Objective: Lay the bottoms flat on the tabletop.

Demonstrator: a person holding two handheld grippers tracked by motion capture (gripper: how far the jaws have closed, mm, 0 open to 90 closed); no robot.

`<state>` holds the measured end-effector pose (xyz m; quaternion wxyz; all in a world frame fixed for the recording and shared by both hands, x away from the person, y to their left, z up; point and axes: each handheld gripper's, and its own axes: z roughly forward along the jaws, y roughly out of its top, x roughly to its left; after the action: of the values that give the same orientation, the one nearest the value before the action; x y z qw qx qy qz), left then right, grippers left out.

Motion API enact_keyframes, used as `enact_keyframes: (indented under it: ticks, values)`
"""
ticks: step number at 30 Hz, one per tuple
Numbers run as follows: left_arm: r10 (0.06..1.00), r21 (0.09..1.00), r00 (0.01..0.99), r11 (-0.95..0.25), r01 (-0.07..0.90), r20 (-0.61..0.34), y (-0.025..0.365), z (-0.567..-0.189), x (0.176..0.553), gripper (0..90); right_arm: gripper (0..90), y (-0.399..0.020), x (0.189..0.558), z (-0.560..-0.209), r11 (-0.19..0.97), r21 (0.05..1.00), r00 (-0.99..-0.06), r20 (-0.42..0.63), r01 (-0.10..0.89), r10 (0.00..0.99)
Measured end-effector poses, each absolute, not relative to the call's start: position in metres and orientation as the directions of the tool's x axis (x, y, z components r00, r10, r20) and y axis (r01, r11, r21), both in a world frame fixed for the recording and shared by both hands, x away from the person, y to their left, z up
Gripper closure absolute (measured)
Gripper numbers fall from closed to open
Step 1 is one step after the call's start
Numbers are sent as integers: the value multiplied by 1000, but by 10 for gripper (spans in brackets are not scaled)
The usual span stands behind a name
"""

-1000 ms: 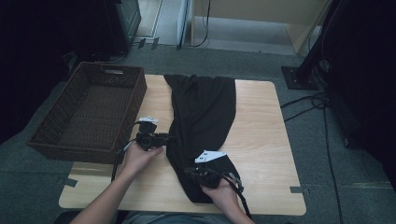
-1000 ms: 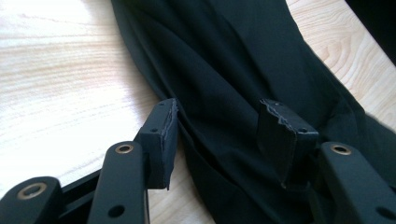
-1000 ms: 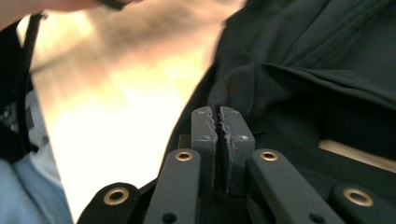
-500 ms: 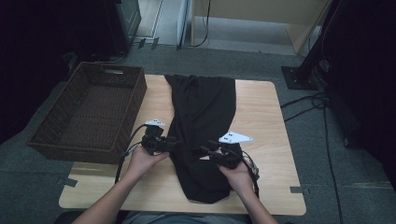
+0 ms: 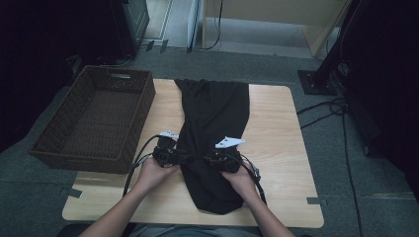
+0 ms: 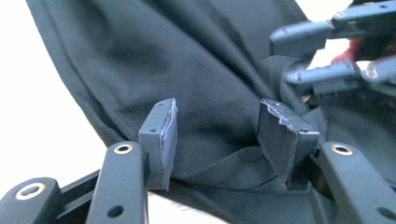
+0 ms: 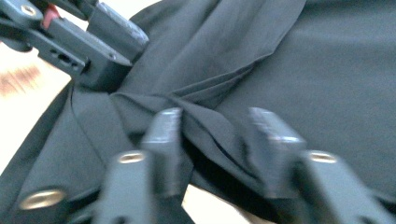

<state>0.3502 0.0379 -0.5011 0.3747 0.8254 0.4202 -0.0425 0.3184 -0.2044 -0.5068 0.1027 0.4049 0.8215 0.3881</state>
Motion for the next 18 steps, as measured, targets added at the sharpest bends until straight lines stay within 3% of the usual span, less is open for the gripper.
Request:
enact_keyframes:
  ticks: [2, 3, 10, 13, 15, 18]
  values:
    - [665, 591, 651, -375, 714, -365, 40, -503, 350, 490, 869, -204, 318, -509, 396, 699, -650, 129, 596, 749]
    - [668, 595, 653, -376, 710, -358, 43, -503, 351, 491, 883, -205, 318, -509, 397, 688, -645, 135, 607, 753]
    - [696, 623, 661, -392, 677, -280, 50, -504, 354, 557, 889, -244, 309, -490, 316, 701, -593, 189, 640, 783]
    - [713, 626, 650, -386, 678, -265, 53, -503, 357, 555, 890, -256, 307, -484, 291, 709, -578, 200, 643, 791]
    - [752, 634, 630, -394, 665, -194, 57, -503, 358, 506, 890, -261, 305, -482, 285, 714, -564, 184, 640, 805]
    - [764, 608, 583, -332, 721, -275, 64, -502, 365, 508, 889, -273, 305, -478, 246, 726, -523, 181, 643, 833]
